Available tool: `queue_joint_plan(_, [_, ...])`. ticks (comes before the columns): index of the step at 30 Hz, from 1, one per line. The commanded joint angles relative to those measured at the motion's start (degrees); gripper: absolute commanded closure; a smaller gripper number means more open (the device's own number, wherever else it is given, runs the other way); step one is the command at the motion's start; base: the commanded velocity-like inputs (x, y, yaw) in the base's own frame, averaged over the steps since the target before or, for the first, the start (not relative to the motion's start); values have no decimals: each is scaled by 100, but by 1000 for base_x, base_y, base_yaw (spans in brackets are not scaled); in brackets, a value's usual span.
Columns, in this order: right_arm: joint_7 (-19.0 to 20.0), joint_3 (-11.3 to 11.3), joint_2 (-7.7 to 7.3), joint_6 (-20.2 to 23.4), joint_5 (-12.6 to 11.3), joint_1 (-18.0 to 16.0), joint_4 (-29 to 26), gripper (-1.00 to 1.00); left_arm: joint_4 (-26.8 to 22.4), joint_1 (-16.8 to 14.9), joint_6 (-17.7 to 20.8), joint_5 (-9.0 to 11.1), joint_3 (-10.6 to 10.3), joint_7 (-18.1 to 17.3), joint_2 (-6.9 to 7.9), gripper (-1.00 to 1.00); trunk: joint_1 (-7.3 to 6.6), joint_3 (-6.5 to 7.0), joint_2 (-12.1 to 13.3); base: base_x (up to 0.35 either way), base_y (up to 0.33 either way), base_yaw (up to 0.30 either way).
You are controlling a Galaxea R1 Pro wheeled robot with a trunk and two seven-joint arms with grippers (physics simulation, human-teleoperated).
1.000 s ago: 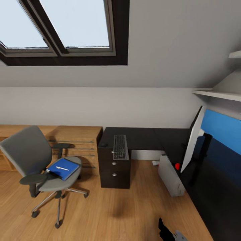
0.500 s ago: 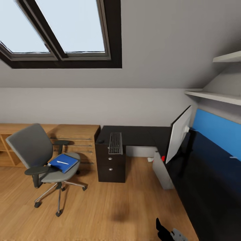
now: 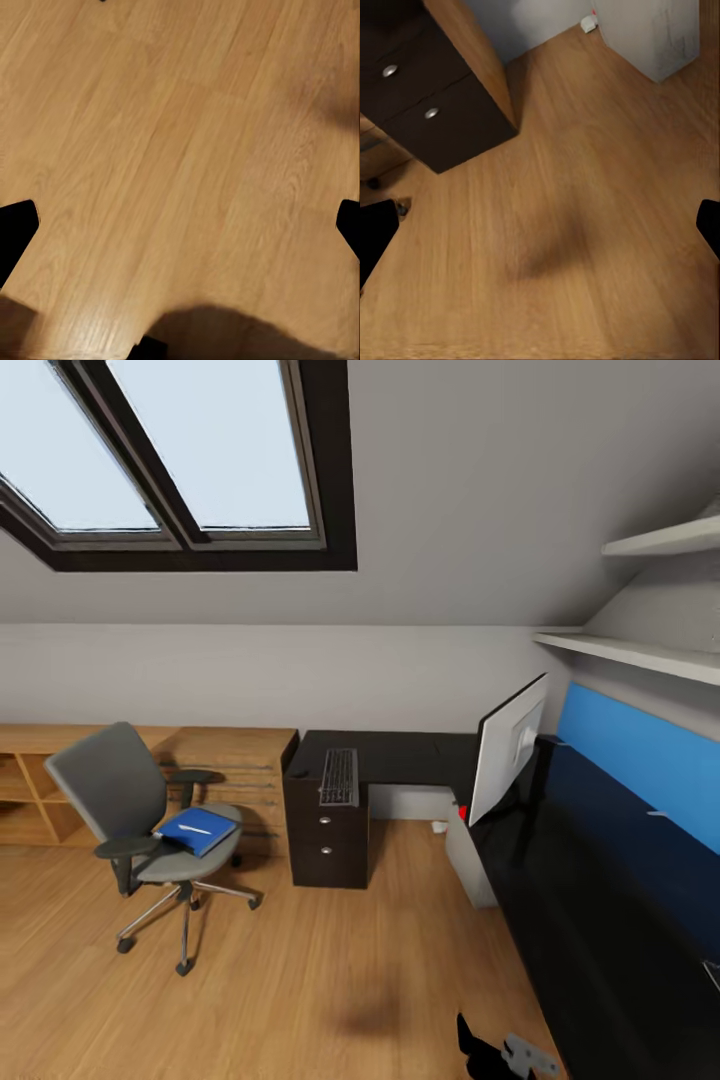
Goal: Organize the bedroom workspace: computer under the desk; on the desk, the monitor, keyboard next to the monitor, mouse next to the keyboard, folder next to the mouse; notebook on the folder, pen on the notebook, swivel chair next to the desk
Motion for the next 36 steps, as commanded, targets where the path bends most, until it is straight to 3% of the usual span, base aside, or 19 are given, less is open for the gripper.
queue_joint_plan(1, [48, -47, 1, -11, 55, -7, 11, -100, -5, -5, -32, 61, -46, 37, 7, -100, -25, 10, 35, -330, -11, 0])
queue_joint_plan(2, [12, -46, 12, -13, 287, -3, 15, -100, -5, -5, -32, 61, -43, 37, 7, -100, -47, 28, 75, -331, -3, 0])
queue_joint_plan(6, [-142, -46, 23, -13, 367, -1, 17, -100, -5, -5, -32, 61, -41, 37, 7, -100, -135, 100, 236, -331, -2, 0])
queue_joint_plan(14, [-486, -46, 39, -13, 408, -1, 17, -100, -5, -5, -35, 63, -37, 37, 7, -100, -311, 244, 557, -333, 0, 0])
queue_joint_plan(28, [-554, -54, 46, -13, 404, -1, 24, -100, -5, -5, -41, 70, -36, 37, 7, -100, -618, 495, 1118, -337, -2, 0])
queue_joint_plan(36, [-561, -55, 48, -20, 385, -1, 24, -100, -5, -5, -41, 64, -42, 45, 7, -100, -794, 639, 1439, -335, -143, 0])
